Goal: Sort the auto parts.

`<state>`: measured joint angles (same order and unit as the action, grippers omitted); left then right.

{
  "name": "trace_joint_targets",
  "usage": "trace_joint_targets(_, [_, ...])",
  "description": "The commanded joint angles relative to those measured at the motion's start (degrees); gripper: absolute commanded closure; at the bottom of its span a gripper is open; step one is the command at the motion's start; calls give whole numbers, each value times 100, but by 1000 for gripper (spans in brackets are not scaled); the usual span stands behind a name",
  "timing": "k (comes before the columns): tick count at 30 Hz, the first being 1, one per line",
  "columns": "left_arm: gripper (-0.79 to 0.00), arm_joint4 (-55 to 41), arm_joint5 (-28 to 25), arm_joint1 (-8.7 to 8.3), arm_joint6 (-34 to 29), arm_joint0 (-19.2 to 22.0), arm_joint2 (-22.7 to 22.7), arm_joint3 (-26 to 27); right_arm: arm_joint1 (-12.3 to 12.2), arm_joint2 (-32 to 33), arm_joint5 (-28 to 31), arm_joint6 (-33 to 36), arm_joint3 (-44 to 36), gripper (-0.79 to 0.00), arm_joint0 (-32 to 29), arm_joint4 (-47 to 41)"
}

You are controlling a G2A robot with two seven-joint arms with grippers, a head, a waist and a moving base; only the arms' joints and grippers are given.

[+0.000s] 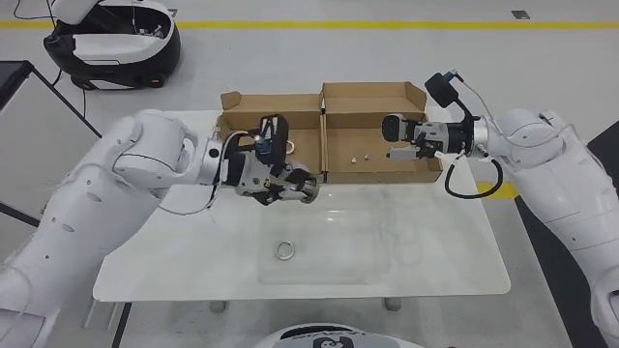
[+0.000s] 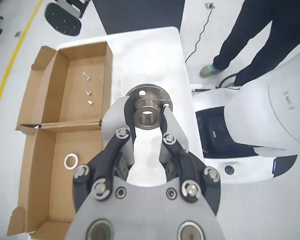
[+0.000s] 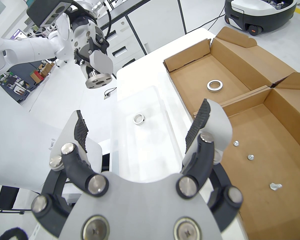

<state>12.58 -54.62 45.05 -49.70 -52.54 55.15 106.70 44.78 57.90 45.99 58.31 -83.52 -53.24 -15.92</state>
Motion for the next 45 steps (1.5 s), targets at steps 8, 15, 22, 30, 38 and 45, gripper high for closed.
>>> trace_joint_targets(8, [0,-682,-338,-118,1037,-559,435,156,0,0,0,0,0,-785,0,0])
trace_joint_targets(15, [0,-1335,-338,-127,1786,-725,636,470,0,0,0,0,0,-785,0,0])
trace_joint_targets(22, [0,-1986,-338,-21,2420,-862,965,920,0,0,0,0,0,-785,0,0])
trace_joint_targets(30, [0,-2639,-338,268,2492,-986,1294,1245,0,0,0,0,0,-785,0,0])
trace_joint_targets(38, [0,-2918,-338,456,2036,-1067,1547,1235,0,0,0,0,0,-785,0,0])
trace_joint_targets(45, [0,-2915,-305,458,2055,-1077,1547,1237,0,0,0,0,0,-785,0,0])
